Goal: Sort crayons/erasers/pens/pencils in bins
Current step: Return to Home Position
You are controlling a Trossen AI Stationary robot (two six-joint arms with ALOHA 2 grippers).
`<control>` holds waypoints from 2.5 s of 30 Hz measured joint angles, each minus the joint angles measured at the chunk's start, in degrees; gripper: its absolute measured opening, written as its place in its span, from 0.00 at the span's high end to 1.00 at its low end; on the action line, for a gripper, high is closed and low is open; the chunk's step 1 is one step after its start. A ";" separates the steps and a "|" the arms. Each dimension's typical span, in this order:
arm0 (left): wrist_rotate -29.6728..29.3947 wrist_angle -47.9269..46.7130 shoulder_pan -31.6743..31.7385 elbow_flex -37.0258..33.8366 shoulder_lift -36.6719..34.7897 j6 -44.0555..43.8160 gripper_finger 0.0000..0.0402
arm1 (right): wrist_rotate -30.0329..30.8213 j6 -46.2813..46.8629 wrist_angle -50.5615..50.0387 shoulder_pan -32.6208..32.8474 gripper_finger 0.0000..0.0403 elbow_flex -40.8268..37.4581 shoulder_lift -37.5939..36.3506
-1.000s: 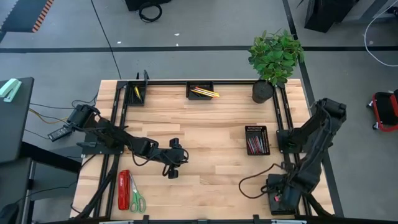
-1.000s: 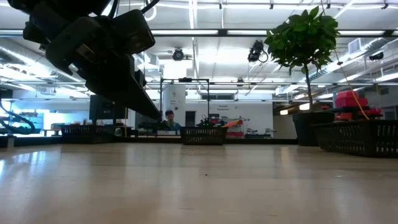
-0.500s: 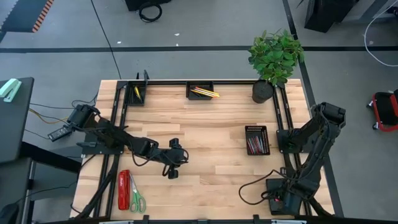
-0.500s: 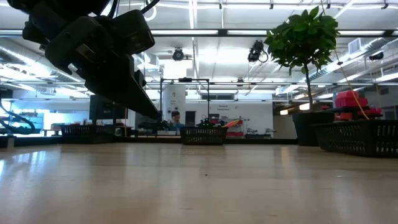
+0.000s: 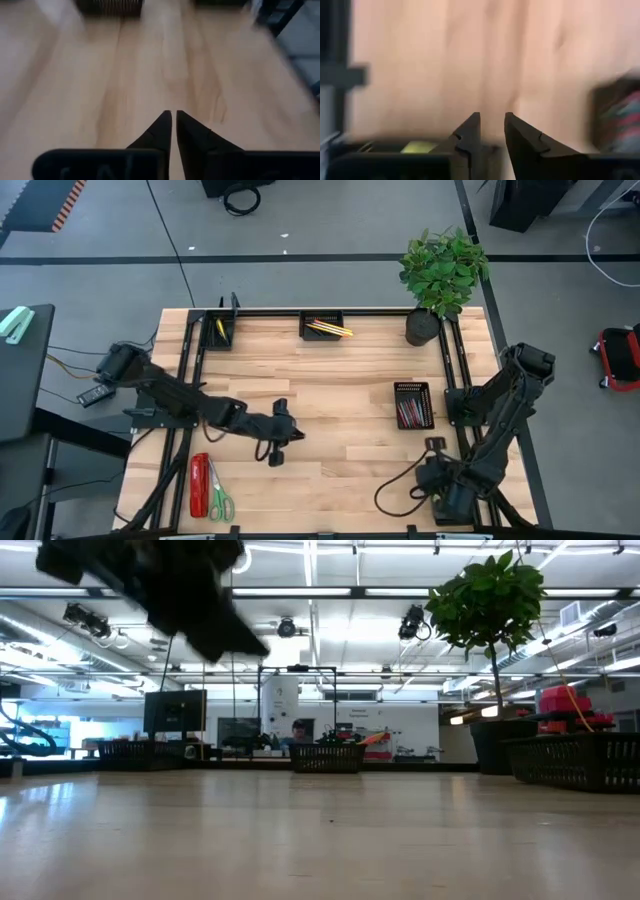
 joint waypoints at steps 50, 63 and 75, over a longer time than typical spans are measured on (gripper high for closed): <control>-6.17 13.46 3.72 -36.13 -60.38 13.62 0.98 | 12.84 -56.35 63.35 -43.76 0.90 -51.31 -66.57; -5.75 1.28 3.76 -37.90 -75.55 12.84 0.96 | 11.53 -58.26 62.97 -45.33 0.90 -57.80 -78.02; -8.11 -7.03 3.76 -38.41 -83.94 10.26 0.95 | 10.19 -55.43 61.80 -45.31 0.90 -61.11 -80.85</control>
